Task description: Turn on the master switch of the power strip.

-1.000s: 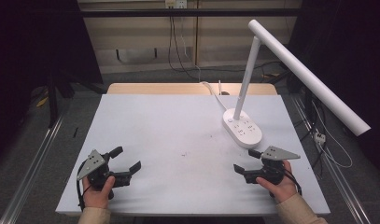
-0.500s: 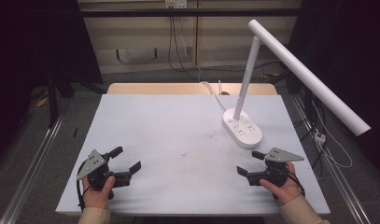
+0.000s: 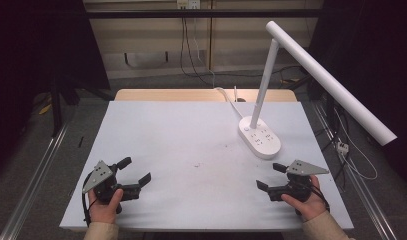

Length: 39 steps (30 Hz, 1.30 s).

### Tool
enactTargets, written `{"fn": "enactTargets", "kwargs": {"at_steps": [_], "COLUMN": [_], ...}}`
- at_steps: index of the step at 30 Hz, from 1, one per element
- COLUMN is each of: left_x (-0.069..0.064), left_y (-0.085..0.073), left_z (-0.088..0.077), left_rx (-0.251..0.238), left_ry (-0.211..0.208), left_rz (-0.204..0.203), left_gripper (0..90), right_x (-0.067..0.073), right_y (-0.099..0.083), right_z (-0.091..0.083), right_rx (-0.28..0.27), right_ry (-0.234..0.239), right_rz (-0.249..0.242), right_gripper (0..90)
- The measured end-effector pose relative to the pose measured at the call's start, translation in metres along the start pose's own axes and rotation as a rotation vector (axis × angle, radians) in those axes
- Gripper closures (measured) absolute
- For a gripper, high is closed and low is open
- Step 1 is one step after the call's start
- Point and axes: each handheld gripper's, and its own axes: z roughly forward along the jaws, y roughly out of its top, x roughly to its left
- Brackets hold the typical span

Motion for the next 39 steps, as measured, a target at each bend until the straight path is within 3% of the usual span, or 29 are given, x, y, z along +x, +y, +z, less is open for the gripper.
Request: {"fn": "enactTargets", "kwargs": {"at_steps": [39], "left_x": [-0.001], "left_y": [-0.001], "left_z": [0.001], "left_rx": [0.010], "left_ry": [0.002], "left_rz": [-0.002], "left_gripper": [4.3], "right_x": [-0.006], "right_y": [-0.009], "right_z": [-0.018], "right_rx": [0.003], "right_ry": [-0.014], "right_rz": [0.004], "right_gripper": [8.3]}}
